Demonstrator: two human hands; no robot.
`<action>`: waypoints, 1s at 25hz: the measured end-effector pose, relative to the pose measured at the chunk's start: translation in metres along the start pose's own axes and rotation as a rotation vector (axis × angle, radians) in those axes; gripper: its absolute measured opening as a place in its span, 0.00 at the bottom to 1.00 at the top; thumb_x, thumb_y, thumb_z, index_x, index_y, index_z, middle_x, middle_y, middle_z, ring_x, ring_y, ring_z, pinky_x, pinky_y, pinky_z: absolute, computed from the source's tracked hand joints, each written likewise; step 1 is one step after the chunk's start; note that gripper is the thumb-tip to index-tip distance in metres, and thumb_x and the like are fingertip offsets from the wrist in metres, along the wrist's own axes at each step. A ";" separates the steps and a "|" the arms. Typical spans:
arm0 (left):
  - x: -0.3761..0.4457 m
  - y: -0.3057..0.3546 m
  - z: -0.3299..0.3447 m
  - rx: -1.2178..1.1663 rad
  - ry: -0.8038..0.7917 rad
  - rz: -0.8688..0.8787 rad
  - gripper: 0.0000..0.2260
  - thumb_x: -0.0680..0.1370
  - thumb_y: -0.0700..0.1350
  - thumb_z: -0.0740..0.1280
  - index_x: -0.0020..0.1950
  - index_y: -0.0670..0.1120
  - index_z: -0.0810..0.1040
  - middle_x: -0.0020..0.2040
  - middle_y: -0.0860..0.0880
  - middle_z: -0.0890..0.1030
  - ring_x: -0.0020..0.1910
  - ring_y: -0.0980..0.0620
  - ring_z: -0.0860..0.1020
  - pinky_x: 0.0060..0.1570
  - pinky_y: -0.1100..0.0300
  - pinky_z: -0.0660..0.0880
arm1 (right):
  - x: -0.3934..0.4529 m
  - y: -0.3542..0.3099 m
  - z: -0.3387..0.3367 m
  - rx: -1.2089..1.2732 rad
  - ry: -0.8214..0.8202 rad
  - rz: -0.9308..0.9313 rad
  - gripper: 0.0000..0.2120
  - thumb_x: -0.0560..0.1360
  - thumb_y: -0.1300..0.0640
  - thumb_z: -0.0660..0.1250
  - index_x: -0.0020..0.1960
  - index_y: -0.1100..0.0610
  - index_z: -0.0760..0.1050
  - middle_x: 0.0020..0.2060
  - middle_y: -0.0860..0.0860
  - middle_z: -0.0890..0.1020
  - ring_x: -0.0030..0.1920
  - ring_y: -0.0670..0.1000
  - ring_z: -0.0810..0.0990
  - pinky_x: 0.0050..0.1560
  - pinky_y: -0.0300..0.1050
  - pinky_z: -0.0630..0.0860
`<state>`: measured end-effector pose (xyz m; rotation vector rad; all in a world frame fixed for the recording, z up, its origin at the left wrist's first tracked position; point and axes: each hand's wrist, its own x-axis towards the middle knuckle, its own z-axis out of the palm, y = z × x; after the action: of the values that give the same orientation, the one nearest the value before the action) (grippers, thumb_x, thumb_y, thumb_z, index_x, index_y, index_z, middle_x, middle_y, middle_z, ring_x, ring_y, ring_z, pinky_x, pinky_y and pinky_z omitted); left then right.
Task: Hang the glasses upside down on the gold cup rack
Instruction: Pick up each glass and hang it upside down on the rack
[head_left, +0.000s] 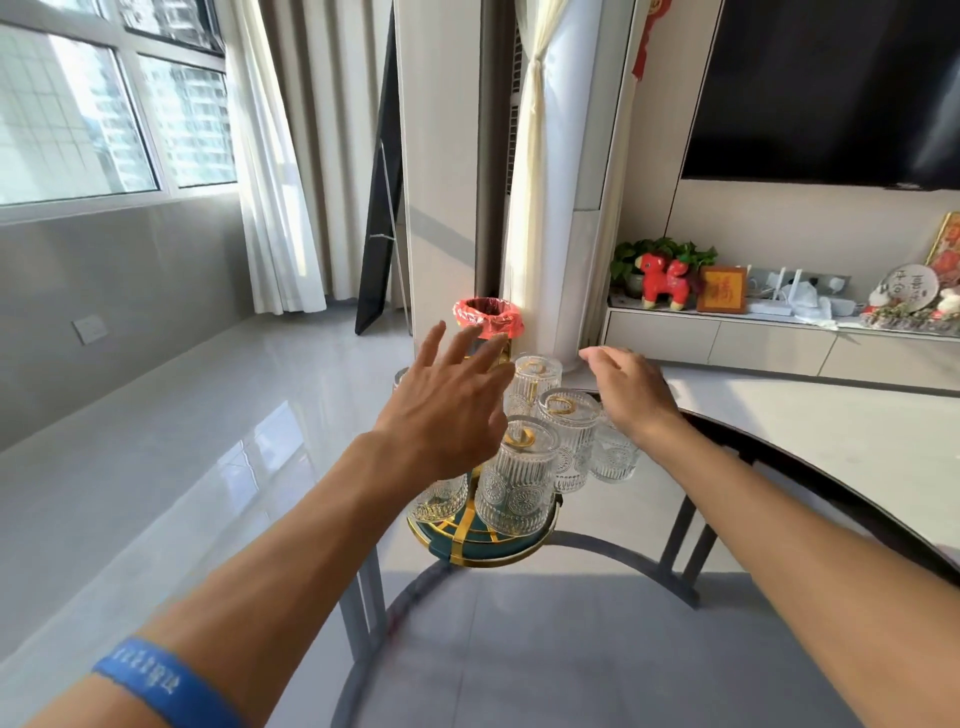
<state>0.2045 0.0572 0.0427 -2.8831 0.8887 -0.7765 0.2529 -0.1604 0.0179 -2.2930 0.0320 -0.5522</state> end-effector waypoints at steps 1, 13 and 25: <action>-0.008 0.020 -0.001 -0.017 0.077 0.028 0.20 0.77 0.49 0.59 0.69 0.46 0.73 0.74 0.44 0.71 0.74 0.42 0.65 0.74 0.42 0.59 | -0.013 0.013 -0.009 0.145 0.107 0.064 0.16 0.76 0.50 0.57 0.46 0.54 0.82 0.49 0.52 0.85 0.46 0.52 0.76 0.44 0.45 0.68; -0.061 0.159 0.154 -0.380 -0.293 -0.086 0.24 0.81 0.56 0.53 0.76 0.49 0.63 0.78 0.47 0.62 0.77 0.49 0.57 0.75 0.55 0.49 | -0.120 0.154 -0.018 0.424 0.007 0.433 0.25 0.67 0.57 0.75 0.61 0.46 0.72 0.56 0.48 0.78 0.51 0.48 0.80 0.48 0.45 0.76; -0.058 0.154 0.171 -0.395 -0.287 -0.061 0.26 0.81 0.60 0.47 0.78 0.54 0.56 0.81 0.50 0.53 0.79 0.53 0.48 0.74 0.59 0.37 | -0.024 0.164 0.052 0.444 -0.024 0.391 0.51 0.60 0.49 0.78 0.75 0.46 0.53 0.75 0.53 0.64 0.71 0.55 0.64 0.70 0.56 0.63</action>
<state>0.1629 -0.0611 -0.1590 -3.2518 1.0179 -0.1896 0.2752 -0.2368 -0.1363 -1.7970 0.3087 -0.2908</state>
